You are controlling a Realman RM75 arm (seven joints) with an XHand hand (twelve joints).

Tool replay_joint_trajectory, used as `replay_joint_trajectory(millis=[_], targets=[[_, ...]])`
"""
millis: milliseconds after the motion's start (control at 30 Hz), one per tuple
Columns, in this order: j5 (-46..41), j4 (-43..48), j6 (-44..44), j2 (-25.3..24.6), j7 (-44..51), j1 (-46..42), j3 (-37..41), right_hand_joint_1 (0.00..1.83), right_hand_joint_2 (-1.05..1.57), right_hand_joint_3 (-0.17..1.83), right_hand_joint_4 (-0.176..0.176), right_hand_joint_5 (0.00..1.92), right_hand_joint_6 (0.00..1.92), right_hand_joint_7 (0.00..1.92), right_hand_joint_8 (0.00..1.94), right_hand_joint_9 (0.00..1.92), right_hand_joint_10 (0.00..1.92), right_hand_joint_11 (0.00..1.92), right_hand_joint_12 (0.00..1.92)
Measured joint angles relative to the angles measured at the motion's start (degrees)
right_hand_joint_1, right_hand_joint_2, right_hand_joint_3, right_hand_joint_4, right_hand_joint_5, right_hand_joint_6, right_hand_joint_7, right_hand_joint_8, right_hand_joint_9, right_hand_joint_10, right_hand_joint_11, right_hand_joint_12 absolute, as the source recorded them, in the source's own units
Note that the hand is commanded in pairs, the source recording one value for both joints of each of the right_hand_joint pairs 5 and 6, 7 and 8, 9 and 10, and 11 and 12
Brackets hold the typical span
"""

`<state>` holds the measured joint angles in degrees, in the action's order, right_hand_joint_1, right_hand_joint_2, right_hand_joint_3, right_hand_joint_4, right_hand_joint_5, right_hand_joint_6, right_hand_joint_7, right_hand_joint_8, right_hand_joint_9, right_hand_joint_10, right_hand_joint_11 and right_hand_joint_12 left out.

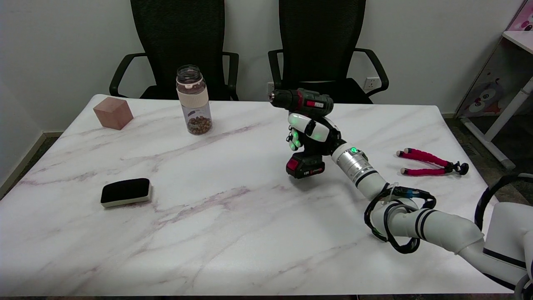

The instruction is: Pick up the power screwdriver.

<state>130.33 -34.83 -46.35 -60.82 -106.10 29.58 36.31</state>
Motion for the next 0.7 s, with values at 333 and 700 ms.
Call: replay_joint_trajectory(millis=[333, 700], targets=[[0.0, -1.7, -1.8, 0.1, -0.1, -0.6, 1.3, 0.88, 0.81, 0.86, 0.176, 1.89, 1.89, 1.89, 1.89, 1.75, 1.75, 1.48, 1.48], [0.0, -4.2, -3.6, 0.5, 0.0, -1.1, 2.7, 0.87, 0.91, 0.80, 0.176, 1.85, 1.85, 1.85, 1.85, 1.84, 1.84, 1.80, 1.80]])
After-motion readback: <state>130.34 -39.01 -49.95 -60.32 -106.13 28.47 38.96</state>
